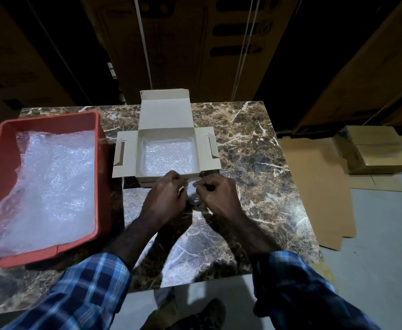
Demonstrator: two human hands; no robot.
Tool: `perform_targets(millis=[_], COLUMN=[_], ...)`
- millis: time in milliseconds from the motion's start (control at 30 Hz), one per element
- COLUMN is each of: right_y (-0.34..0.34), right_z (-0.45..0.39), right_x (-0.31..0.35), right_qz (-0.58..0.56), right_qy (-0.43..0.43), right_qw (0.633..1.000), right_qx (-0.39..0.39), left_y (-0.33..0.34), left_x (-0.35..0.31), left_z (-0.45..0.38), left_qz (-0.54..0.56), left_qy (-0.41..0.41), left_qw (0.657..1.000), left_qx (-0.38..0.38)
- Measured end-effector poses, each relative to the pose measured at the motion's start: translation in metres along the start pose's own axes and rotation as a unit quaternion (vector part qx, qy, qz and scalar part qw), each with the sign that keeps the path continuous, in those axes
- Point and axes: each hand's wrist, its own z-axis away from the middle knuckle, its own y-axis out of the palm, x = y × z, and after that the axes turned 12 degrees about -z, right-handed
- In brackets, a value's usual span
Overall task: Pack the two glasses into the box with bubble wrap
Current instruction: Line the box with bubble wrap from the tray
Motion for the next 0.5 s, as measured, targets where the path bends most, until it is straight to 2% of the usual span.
perform_targets(millis=[167,300,500], right_y=[-0.002,0.001,0.004], right_z=[-0.002,-0.007,-0.013], right_x=[-0.001,-0.012,-0.022], right_qz=[-0.045,0.064,0.170], right_qy=[0.040,-0.062,-0.125], right_qw=[0.998,0.995,0.973], right_qx=[0.021,0.051,0.096], left_y=[-0.001,-0.003,-0.002], left_x=[0.001,0.000,0.003], left_z=[-0.002,-0.007,-0.014], left_qz=[-0.017,-0.008,-0.034], left_qy=[0.013,0.035,0.020], left_qw=[0.999,0.999,0.996], left_qx=[0.025,0.022,0.084])
